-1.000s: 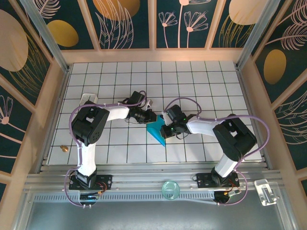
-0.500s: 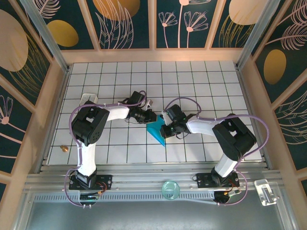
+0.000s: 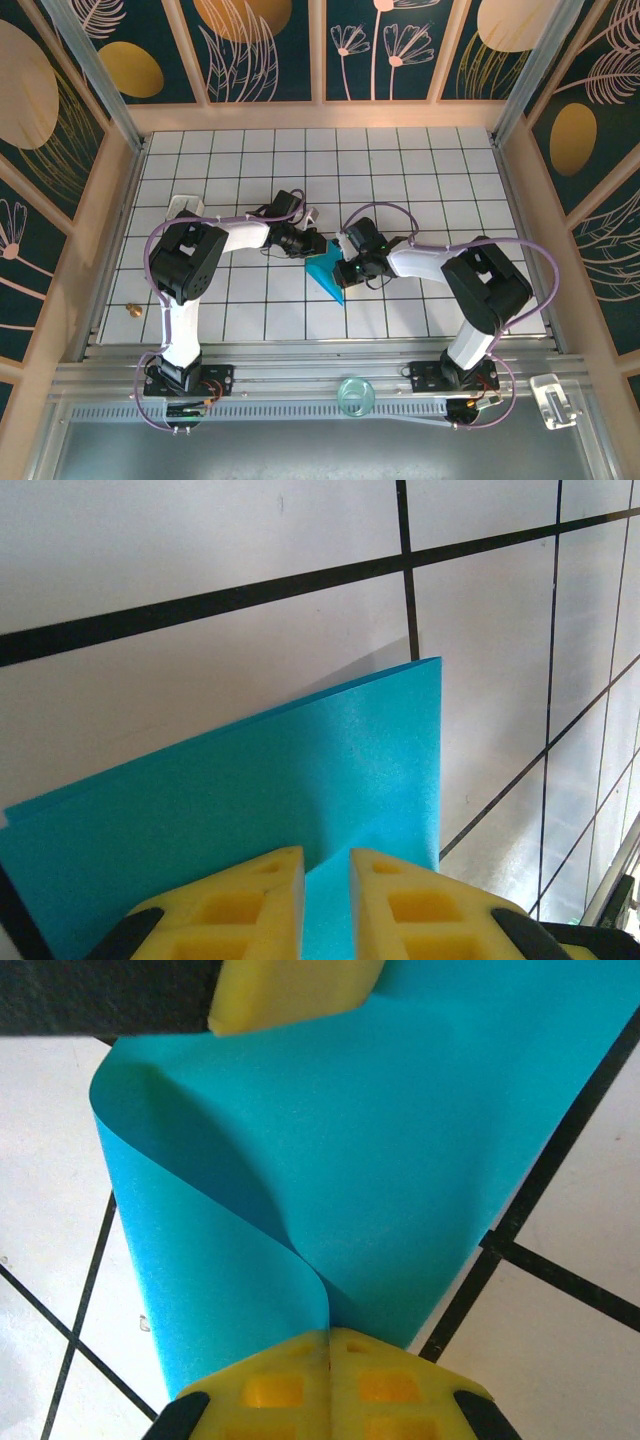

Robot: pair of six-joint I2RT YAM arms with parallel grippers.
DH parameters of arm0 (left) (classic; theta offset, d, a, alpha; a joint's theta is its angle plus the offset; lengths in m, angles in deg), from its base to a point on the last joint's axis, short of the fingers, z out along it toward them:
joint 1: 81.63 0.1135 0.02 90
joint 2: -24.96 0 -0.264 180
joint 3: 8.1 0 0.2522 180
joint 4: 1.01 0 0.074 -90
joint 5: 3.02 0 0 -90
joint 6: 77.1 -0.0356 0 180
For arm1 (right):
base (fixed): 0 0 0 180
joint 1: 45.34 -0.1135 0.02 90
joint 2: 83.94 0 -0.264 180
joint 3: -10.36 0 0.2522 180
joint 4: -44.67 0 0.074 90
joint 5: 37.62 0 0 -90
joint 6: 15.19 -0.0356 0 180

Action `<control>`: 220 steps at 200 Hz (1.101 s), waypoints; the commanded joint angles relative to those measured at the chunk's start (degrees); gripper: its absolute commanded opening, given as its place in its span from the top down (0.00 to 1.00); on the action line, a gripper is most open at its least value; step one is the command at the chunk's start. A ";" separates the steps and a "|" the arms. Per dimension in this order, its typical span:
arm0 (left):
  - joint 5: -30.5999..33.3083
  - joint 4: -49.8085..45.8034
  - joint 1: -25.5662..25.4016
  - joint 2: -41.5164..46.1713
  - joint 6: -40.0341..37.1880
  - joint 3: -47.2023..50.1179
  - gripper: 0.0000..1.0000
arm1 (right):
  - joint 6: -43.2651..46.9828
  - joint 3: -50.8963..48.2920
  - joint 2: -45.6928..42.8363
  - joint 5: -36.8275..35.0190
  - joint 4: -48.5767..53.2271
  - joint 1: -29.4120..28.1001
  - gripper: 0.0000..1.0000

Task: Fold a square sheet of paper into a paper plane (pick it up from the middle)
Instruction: Third fold the triangle at the center of the table.

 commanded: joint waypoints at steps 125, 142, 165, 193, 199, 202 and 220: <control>17.63 -5.30 0.30 11.21 1.96 -0.47 0.52 | -2.57 -5.59 1.58 -2.71 3.55 -0.63 1.00; 17.02 -0.55 -0.06 18.49 6.49 6.63 0.59 | -2.61 -5.59 1.74 -2.65 3.56 -0.64 1.00; 13.57 6.60 -3.66 25.91 12.98 17.00 0.80 | -2.31 -5.20 2.34 -2.64 3.66 -0.63 1.00; 9.95 18.02 -9.31 30.04 22.44 27.48 0.97 | -2.18 -4.82 2.73 -2.46 3.84 -0.64 1.00; 10.02 20.01 -10.41 30.44 23.67 28.93 0.99 | -2.18 -4.71 2.75 -2.46 3.96 -0.63 1.00; 10.03 20.95 -10.97 30.58 24.13 29.44 1.00 | -2.13 -4.73 2.72 -2.46 3.94 -0.66 1.00; 9.69 26.63 -13.93 29.81 26.51 31.71 1.00 | -1.96 -4.64 2.64 -2.63 4.28 -0.66 1.00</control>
